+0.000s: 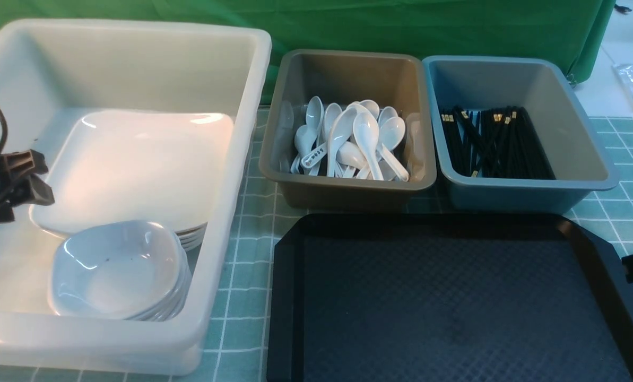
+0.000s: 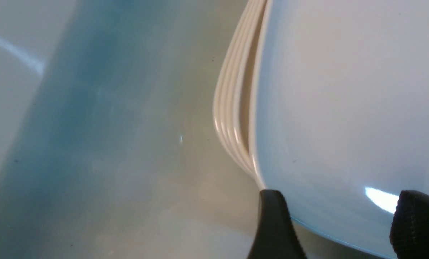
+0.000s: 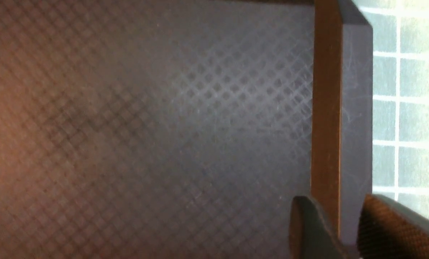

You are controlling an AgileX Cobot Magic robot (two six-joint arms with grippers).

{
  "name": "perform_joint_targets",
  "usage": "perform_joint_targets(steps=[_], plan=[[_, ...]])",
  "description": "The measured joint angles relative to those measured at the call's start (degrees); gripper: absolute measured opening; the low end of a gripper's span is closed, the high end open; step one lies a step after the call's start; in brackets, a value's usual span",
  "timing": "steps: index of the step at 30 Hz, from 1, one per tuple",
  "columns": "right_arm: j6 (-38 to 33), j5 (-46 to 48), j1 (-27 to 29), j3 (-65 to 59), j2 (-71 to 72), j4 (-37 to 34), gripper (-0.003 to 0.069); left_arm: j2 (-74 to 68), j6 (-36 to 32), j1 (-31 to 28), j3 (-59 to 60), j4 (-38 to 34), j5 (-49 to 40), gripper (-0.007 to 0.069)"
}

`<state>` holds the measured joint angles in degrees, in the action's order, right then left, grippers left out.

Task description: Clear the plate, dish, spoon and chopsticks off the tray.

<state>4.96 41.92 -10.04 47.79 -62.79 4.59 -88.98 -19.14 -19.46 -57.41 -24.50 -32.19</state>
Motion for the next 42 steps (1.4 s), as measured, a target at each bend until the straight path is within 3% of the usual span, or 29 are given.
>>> perform_joint_targets(steps=[5,8,11,14,20,25,32,42], plan=[[-0.16,3.43,0.0,0.6,0.3,-0.06,0.0241,2.05,-0.3,0.27,0.0,-2.48,-1.37,0.0384],[-1.16,3.84,0.0,2.79,3.04,-0.12,0.0226,5.18,-2.32,2.64,0.0,-3.54,-1.73,0.0264],[-1.86,1.29,0.0,4.77,8.16,-0.17,0.0178,9.17,-3.3,7.03,0.0,-3.72,-2.36,0.0096],[-2.27,-5.15,0.0,5.31,16.34,-0.17,0.0078,14.45,-4.56,14.55,0.0,-3.72,-3.31,0.0021],[-3.1,-20.16,0.0,0.61,32.21,-0.11,0.0022,22.71,-6.32,26.37,0.0,-3.93,-3.72,0.0004],[-4.06,-37.79,0.0,-14.3,49.51,-0.11,0.0022,35.58,-7.78,35.32,5.23,-5.32,-1.23,0.0001],[-3.72,-46.09,0.0,-24.28,58.24,-0.11,0.0094,59.46,-7.84,36.19,25.34,-10.52,13.03,0.0001],[-3.72,-46.49,0.0,-24.6,58.32,0.0,0.0165,75.94,-7.42,36.19,39.99,-10.76,19.02,0.0008]])
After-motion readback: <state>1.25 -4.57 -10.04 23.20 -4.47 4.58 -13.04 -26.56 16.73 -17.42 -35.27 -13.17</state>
